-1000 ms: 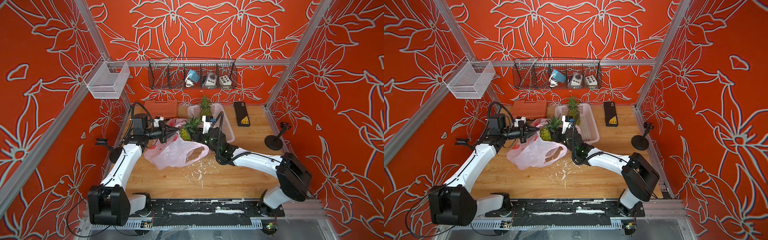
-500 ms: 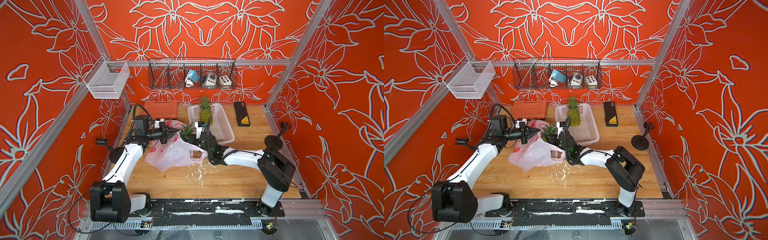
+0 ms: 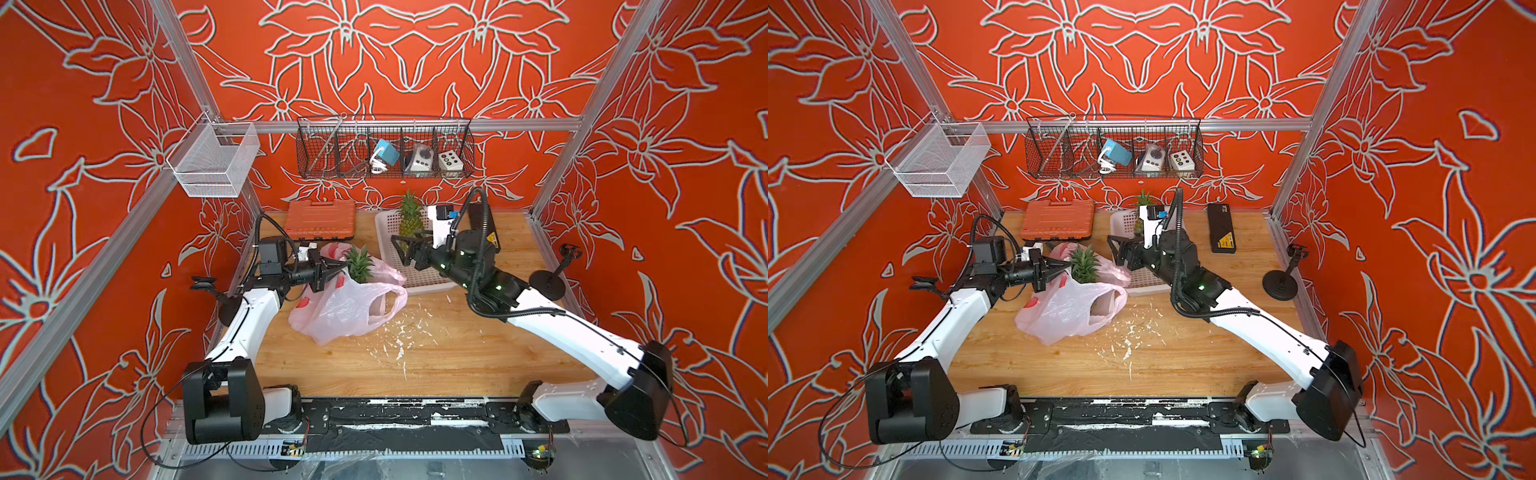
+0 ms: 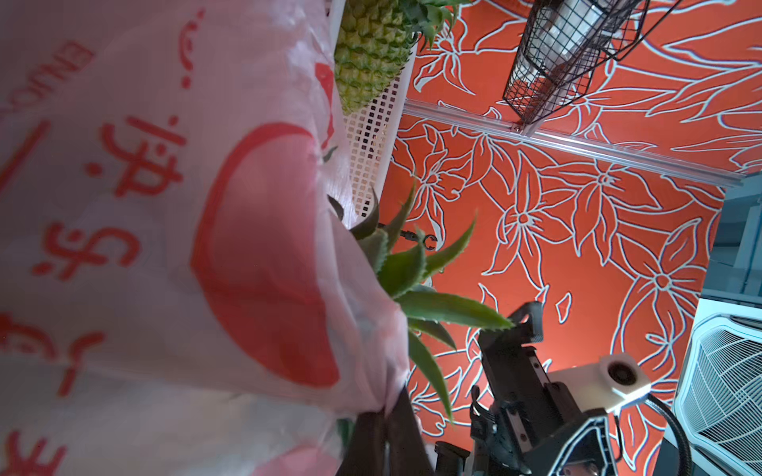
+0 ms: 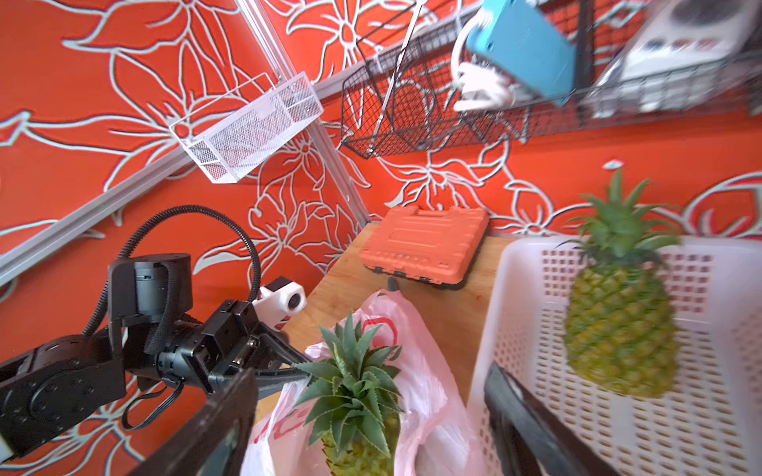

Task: Place the pineapple into a plastic bag & tie a knot
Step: Pick up the pineapple from the basket.

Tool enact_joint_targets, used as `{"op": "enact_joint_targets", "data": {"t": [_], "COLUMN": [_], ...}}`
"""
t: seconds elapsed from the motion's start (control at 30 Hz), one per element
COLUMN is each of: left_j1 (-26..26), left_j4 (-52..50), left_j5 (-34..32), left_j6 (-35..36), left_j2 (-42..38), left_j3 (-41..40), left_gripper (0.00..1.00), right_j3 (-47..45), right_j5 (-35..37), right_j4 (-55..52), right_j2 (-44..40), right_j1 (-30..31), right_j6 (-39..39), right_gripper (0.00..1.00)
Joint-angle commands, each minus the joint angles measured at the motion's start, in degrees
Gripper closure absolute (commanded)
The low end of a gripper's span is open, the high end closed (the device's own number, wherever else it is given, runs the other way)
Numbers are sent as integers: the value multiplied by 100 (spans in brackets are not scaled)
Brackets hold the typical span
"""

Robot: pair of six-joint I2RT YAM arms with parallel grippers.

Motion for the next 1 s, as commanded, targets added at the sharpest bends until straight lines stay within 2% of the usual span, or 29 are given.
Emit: {"op": "enact_joint_targets", "data": {"t": [0.0,0.13,0.23,0.33,0.47,0.77,0.97], "left_j1": [45,68,104,184,303,331,334], "left_j4": [-229,-494,-780,-903,-1250,-1296,-1334], "left_j5": [115,71,15,16,-27,26,95], "left_j6": [233,447,662,767,1050,1143,1171], "left_j2": [55,64,61,58,57,71,31], "left_j3": [-30,50,144,174,258,211,224], "left_gripper": [100,100,100,100,100,100,100], "right_j3": [368,1037,1605,2319,2968,3569,4486], "right_j5": [684,1046,1000,1001,1244,1853,1997], "right_j4": [-1358,-2562,-3141,-3501,-3381,-2567,-2900], "right_j2": [-109,389,1136,1990,2936,4559,5518], "right_j1": [-142,-779,-1220,-1368,-1366,-1421,-1494], "right_j6": [-907,-974,-939,-963,-949,-824,-949], "right_gripper": [8,12,14,14,14,13,11]}}
